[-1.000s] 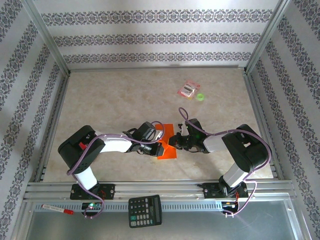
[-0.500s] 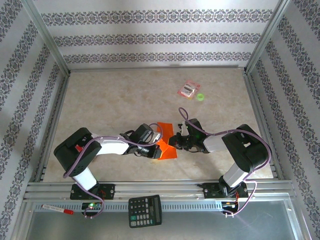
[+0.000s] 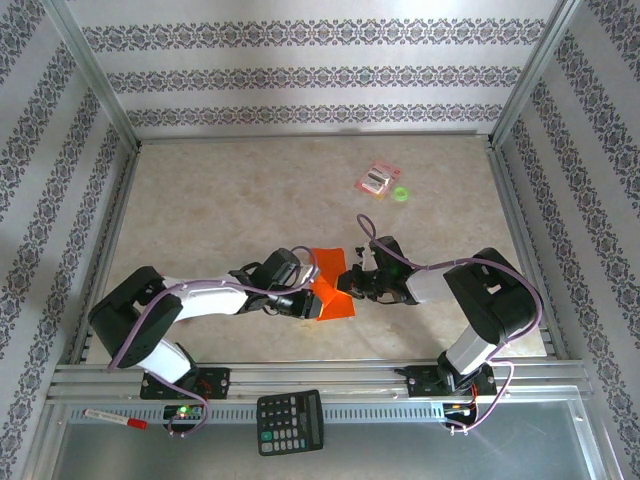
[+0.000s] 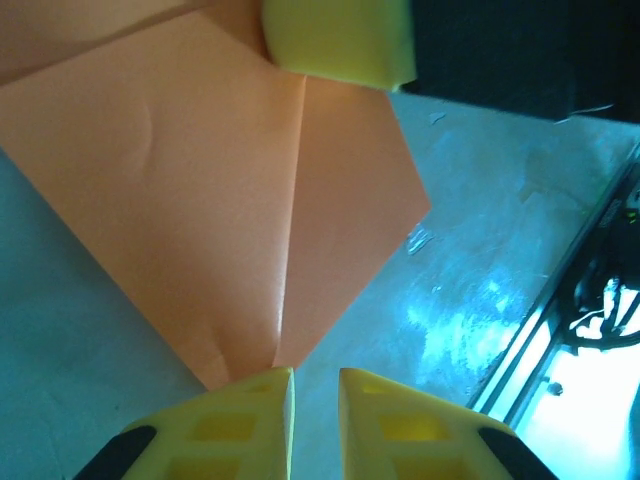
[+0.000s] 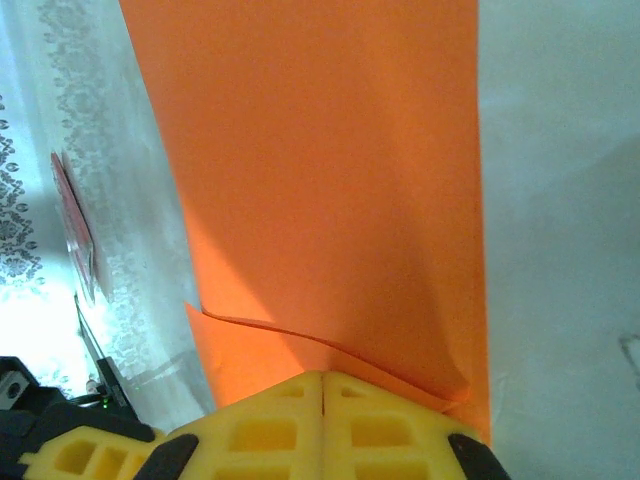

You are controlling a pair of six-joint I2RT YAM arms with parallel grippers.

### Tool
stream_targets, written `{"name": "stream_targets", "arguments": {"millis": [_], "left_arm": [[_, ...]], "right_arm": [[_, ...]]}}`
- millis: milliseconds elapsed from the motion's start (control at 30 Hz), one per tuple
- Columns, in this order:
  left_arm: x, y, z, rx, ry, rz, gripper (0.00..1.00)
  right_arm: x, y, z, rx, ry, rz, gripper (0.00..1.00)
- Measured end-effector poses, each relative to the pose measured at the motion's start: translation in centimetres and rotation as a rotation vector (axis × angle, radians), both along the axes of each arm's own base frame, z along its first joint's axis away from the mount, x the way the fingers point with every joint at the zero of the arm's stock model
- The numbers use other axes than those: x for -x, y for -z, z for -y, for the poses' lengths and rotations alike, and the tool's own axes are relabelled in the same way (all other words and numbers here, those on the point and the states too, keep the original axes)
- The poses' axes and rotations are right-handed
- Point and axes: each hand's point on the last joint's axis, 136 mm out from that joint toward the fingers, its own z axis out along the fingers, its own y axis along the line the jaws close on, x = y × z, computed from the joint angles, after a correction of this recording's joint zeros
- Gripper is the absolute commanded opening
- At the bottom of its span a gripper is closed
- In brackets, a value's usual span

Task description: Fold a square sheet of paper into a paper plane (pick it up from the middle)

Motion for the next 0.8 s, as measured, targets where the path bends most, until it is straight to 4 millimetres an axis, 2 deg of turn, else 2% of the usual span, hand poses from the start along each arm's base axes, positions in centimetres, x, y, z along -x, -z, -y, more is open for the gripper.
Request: {"name": "stream_targets", "arguments": {"millis": [167, 367, 533, 667, 800], "left_arm": [[-0.6, -0.6, -0.3, -0.002, -0.039, 0.031, 0.14], [-1.0, 0.0, 0.1, -0.022, -0.038, 0.014, 0.11], [-0.4, 0.7, 0.9, -0.033, -0.010, -0.003, 0.11], [-0.7, 1.2, 1.3, -0.041, -0.008, -0.013, 0.11], [-1.2, 1.5, 1.8, -0.044, -0.007, -0.016, 0.10]], "right_arm": [[0.2, -0.1, 0.2, 0.017, -0.010, 0.004, 0.00], [0.9, -0.4, 0.7, 0.044, -0.022, -0.010, 0.10], [1.0, -2.2, 0.6, 0.018, -0.026, 0.024, 0.14], [1.4, -3.9, 0.9, -0.006, -0.024, 0.069, 0.17], [2.3, -4.0, 1.6, 0.001, -0.014, 0.069, 0.13]]}}
